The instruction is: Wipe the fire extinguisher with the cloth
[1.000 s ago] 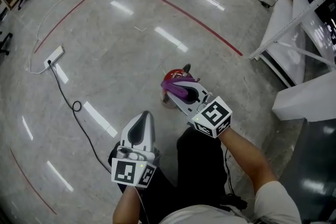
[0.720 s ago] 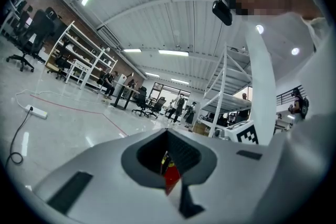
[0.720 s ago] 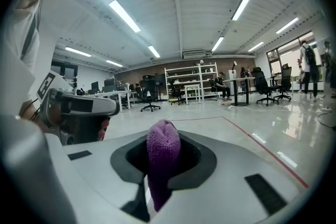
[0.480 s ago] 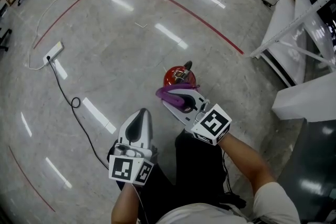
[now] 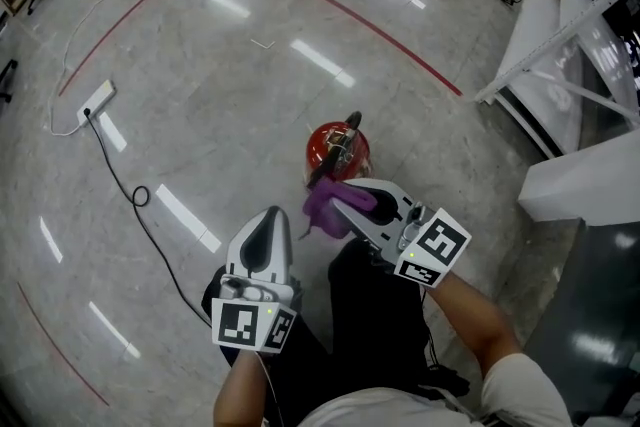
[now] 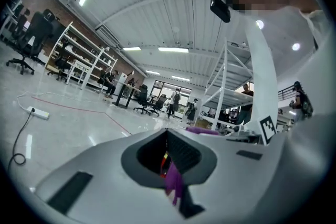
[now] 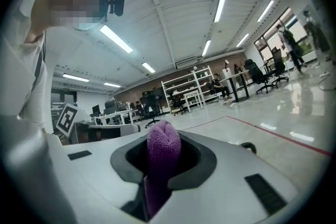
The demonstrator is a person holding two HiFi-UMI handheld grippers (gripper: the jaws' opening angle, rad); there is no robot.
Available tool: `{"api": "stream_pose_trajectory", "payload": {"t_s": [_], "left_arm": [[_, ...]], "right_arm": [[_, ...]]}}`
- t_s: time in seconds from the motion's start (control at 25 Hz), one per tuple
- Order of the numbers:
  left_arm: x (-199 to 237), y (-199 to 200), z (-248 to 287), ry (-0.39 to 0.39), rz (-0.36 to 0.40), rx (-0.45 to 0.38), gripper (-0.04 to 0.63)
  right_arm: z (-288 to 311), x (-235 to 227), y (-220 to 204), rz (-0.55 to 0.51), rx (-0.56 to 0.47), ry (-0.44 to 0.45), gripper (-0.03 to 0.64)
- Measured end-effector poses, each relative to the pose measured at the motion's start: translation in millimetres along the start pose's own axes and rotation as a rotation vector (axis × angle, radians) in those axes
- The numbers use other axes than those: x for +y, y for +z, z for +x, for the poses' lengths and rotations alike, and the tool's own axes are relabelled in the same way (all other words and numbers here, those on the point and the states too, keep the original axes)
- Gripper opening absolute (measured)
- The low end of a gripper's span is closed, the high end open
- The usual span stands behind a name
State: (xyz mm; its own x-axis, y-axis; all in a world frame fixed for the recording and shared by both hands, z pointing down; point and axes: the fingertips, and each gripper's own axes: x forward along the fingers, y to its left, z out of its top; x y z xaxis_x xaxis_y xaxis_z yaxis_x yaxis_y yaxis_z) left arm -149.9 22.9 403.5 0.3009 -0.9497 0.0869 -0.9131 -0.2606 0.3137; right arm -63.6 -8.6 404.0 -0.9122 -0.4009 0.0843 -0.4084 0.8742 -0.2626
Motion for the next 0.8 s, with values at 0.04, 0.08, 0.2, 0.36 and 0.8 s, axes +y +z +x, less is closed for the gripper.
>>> {"api": "stream_pose_trajectory", "payload": {"t_s": [0.04, 0.08, 0.2, 0.36, 0.8], "left_arm": [[0, -5, 1, 0.005, -0.006, 0.004, 0.005], [0, -10, 2, 0.010, -0.019, 0.011, 0.005], [-3, -27, 7, 0.012, -0.058, 0.038, 0.005], [-14, -32, 10, -0.011, -0.055, 0.054, 0.005], [-17, -31, 5, -0.029, -0.035, 0.068, 0.005]], "right_arm": [[-8, -8, 4, -0.018, -0.013, -0.037, 0.067], [-17, -15, 9, -0.047, -0.025, -0.077, 0.067], [-42, -37, 22, -0.151, -0.061, -0.193, 0.067], [-70, -57, 38, -0.325, -0.122, -0.342, 0.067], [-115, -83, 47, -0.327, -0.179, -0.542, 0.067]]}}
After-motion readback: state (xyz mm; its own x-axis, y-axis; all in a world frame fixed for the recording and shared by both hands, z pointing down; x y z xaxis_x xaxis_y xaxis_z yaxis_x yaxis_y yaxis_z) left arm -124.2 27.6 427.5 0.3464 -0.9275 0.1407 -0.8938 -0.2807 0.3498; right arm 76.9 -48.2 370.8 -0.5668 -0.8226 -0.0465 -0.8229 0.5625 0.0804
